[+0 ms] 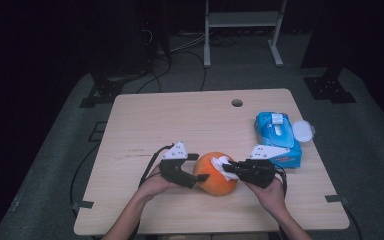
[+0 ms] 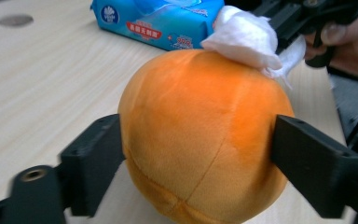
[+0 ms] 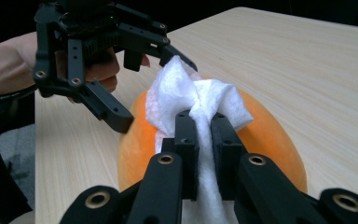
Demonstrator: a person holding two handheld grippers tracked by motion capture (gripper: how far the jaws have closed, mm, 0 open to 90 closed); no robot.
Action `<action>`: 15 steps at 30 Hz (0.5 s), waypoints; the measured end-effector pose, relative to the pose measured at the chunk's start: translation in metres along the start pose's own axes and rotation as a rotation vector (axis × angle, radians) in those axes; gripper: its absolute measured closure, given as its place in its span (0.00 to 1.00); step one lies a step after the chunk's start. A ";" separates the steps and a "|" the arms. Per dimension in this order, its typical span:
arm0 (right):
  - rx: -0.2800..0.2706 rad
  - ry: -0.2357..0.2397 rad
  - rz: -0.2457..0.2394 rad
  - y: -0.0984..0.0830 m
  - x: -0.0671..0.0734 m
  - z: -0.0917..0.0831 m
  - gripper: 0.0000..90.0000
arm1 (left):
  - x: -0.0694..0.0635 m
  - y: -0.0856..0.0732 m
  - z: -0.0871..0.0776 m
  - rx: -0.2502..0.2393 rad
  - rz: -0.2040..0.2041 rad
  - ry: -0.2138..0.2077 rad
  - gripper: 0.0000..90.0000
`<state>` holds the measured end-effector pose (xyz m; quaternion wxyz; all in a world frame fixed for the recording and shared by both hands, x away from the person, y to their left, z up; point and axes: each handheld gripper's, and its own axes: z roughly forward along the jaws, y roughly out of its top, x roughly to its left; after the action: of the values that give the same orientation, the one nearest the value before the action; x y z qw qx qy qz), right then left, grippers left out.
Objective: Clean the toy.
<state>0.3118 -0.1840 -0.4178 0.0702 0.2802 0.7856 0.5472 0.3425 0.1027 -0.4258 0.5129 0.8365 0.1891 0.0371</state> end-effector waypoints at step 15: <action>-0.028 -0.012 -0.094 0.015 0.009 -0.009 0.91 | -0.024 0.009 0.006 0.017 0.209 -0.002 0.37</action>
<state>0.3061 -0.1833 -0.3987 0.1047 0.2452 0.7896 0.5526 0.3248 0.0855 -0.4173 0.4992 0.8561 0.1008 0.0879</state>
